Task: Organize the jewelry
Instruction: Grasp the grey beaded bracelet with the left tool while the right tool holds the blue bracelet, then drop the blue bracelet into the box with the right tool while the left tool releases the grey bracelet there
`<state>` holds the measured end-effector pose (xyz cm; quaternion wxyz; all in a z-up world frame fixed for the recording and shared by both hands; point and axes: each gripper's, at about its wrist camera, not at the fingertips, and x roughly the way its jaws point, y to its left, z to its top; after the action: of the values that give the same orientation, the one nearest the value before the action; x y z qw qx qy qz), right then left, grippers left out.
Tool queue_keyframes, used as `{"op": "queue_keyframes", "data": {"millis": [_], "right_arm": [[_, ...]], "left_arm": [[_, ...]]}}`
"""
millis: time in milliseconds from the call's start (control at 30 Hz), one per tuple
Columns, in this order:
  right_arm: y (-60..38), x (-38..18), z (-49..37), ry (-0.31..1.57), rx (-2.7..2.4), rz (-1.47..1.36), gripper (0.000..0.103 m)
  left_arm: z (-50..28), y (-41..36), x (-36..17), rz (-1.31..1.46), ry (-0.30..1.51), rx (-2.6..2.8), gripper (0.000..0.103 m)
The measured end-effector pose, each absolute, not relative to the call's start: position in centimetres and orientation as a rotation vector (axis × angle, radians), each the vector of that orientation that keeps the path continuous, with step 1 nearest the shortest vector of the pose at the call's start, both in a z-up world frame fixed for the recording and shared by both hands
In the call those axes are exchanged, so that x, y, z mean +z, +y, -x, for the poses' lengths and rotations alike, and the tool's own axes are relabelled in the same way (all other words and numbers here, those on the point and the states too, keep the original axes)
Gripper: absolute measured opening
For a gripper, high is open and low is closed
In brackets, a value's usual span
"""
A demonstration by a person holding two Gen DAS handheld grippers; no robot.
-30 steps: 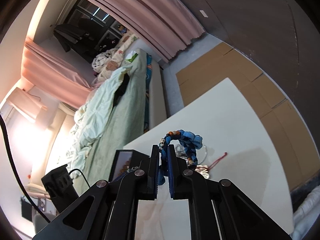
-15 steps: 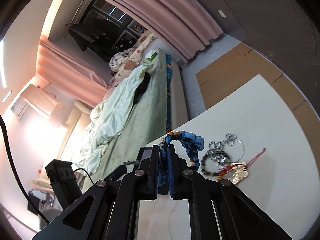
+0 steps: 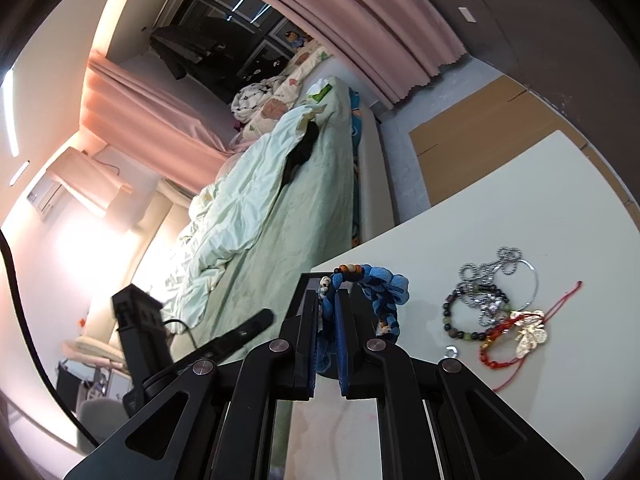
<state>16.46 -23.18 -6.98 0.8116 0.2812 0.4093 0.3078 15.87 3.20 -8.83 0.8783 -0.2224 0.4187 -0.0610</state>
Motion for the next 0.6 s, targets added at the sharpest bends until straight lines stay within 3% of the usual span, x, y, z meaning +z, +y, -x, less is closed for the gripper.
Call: {"op": "queue_keyframes", "data": {"millis": [67,133,200,233,600], "right_arm": [[-22.8,-6.8,-16.4,0.869,0.674,-0.593,0.010],[-22.1,-6.7,-16.2,0.866,0.693,-0.584,0.010],[-21.5,-6.6,-16.2,0.867,0.705,-0.575,0.010],[-21.3,-6.6,-16.2,0.868,0.712,-0.570,0.010],[-17.6,-7.4,-16.7,0.899,0.771,-0.549,0.010]], "left_arm": [[-16.0,3.4,-9.0,0.474,0.896,-0.115,0.015],[-15.9,3.7,-9.0,0.476,0.892,-0.092,0.033],[-15.8,4.3,-8.8,0.497,0.879,-0.095,0.078],[-15.6,4.6,-8.7,0.510,0.866,-0.097,0.084],[-14.6,7.8,-7.3,0.535,0.821,-0.029,0.087]]}}
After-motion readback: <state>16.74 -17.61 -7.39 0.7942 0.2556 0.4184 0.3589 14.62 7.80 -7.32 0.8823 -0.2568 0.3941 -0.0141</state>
